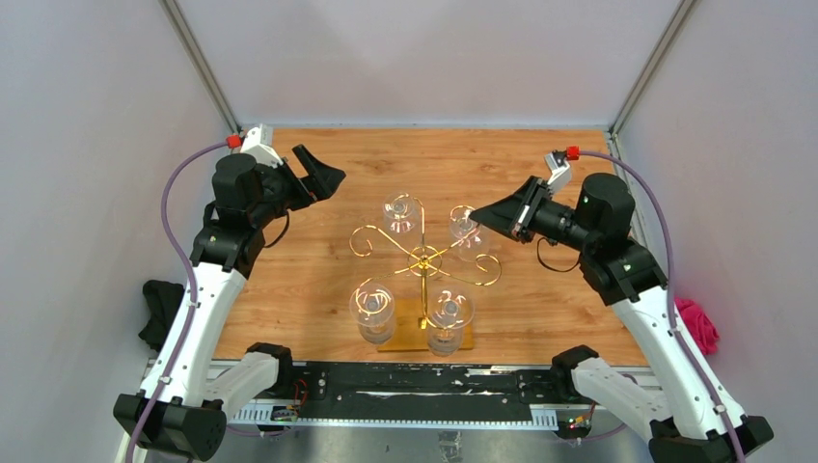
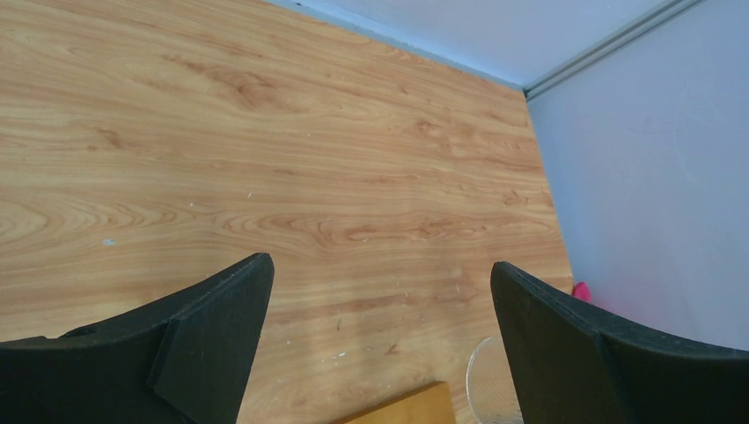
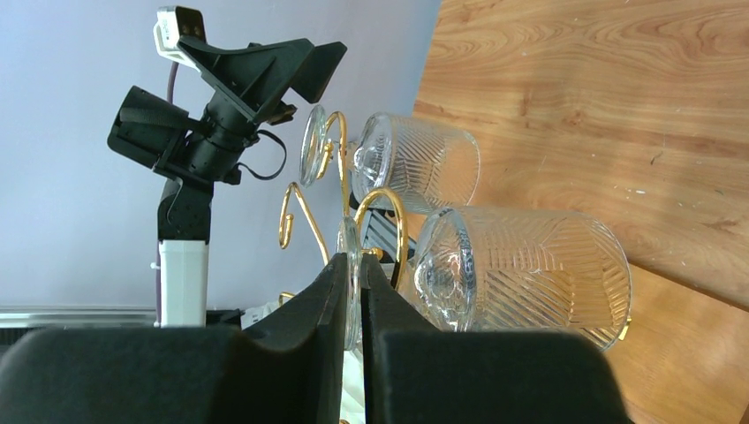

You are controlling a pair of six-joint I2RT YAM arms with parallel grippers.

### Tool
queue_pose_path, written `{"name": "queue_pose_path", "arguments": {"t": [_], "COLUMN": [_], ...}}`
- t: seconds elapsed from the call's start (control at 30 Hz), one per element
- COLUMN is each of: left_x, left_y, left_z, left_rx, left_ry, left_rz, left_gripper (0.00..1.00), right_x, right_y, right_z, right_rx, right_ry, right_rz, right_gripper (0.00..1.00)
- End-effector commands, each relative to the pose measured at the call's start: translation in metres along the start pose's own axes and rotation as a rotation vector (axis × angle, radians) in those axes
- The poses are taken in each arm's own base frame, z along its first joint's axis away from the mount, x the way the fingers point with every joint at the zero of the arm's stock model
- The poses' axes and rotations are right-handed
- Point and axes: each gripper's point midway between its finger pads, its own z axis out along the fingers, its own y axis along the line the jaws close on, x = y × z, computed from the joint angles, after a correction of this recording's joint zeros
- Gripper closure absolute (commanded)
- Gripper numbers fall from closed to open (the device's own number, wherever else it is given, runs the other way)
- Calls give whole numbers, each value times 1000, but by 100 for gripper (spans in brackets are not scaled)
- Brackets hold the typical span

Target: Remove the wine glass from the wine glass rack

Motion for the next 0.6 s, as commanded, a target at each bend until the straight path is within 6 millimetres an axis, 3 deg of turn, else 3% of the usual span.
{"name": "queue_pose_path", "arguments": {"t": [0.0,0.57], "left_x": [5,3], "left_y": [-4,-3], "left_z": [1,3], "left_rx": [29,19], "left_ry": [11,15], "left_rz": [0,16], "left_gripper": [1,1], "right_x": [8,9], "right_y": [25,52], "right_z": [1,17], "right_rx": [-86,-132], "right_ry": [58,85], "right_rz": [-48,-126], "right_gripper": [100,100]}}
